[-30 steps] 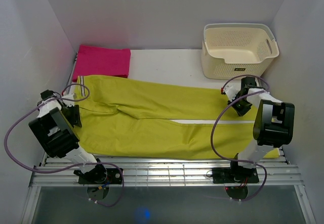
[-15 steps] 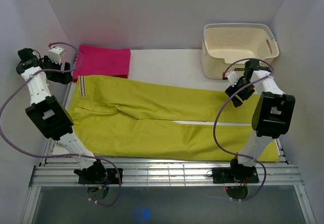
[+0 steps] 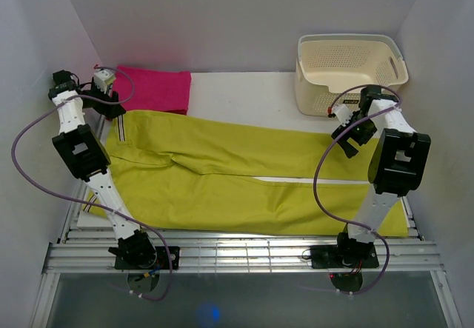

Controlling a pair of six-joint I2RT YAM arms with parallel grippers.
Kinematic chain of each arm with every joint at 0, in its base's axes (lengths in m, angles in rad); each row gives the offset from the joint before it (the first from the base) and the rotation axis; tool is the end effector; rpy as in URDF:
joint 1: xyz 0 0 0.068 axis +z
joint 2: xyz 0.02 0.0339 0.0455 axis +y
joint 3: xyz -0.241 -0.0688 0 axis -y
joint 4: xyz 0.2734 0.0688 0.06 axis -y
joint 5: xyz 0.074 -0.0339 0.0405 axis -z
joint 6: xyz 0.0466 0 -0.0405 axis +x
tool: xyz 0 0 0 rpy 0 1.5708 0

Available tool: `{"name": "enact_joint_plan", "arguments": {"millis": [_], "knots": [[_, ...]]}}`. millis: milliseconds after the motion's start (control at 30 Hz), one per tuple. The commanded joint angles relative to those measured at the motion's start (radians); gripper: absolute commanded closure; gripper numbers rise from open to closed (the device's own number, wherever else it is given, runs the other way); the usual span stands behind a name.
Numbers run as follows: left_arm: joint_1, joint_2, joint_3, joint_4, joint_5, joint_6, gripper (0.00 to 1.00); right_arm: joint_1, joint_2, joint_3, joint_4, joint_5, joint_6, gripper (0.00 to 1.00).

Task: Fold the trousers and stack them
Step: Fold the trousers

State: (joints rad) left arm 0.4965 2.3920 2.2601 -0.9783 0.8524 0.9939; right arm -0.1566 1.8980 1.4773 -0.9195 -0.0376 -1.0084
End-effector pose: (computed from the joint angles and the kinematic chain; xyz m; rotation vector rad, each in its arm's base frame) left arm 0.4755 0.2177 0.2075 0.7742 2.0900 -0.3872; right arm 0.3945 -0.0605 0.1674 -1.2143 2.6612 -0.1404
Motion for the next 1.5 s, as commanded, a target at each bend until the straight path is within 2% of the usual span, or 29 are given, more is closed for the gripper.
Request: {"name": "enact_joint_plan", "arguments": {"millis": [0,300,467,567,667,800,833,900,933,1000,1233,1367,1467], "knots": [[-0.018,-0.019,0.006,-0.003,0.083,0.074,0.10,-0.027,0.013,0.058,-0.018,0.025,-0.035,0.05],[-0.026,0.004,-0.057,-0.010,0.036,0.095,0.13,-0.087,0.107,0.215,-0.027,0.077,-0.082,0.04],[-0.029,0.033,-0.059,-0.030,-0.022,0.115,0.15,-0.098,0.121,0.227,-0.021,0.085,-0.111,0.03],[-0.030,0.038,-0.053,-0.030,-0.047,0.097,0.20,-0.109,0.128,0.232,-0.004,0.077,-0.127,0.01],[-0.032,0.029,-0.056,-0.028,-0.059,0.100,0.29,-0.123,0.144,0.251,0.013,0.079,-0.142,0.00],[-0.033,0.001,-0.047,-0.020,-0.059,0.095,0.47,-0.133,0.182,0.291,0.031,0.090,-0.162,0.05],[-0.032,-0.005,-0.047,-0.020,-0.061,0.098,0.56,-0.133,0.187,0.305,0.039,0.090,-0.164,0.05],[-0.035,-0.023,-0.051,-0.022,-0.065,0.106,0.65,-0.136,0.202,0.324,0.051,0.085,-0.167,0.05],[-0.035,-0.037,-0.056,-0.025,-0.069,0.112,0.80,-0.136,0.207,0.342,0.050,0.084,-0.167,0.06],[-0.036,-0.050,-0.054,-0.051,-0.081,0.138,1.00,-0.138,0.216,0.351,0.050,0.082,-0.168,0.07],[-0.035,-0.131,-0.109,-0.122,-0.085,0.244,1.00,-0.139,0.208,0.344,0.067,0.058,-0.187,0.09],[-0.033,-0.264,-0.200,-0.119,-0.062,0.311,1.00,-0.139,0.205,0.344,0.071,0.050,-0.203,0.09],[-0.033,-0.353,-0.335,-0.102,-0.055,0.386,1.00,-0.139,0.202,0.336,0.085,0.048,-0.231,0.09]]}}
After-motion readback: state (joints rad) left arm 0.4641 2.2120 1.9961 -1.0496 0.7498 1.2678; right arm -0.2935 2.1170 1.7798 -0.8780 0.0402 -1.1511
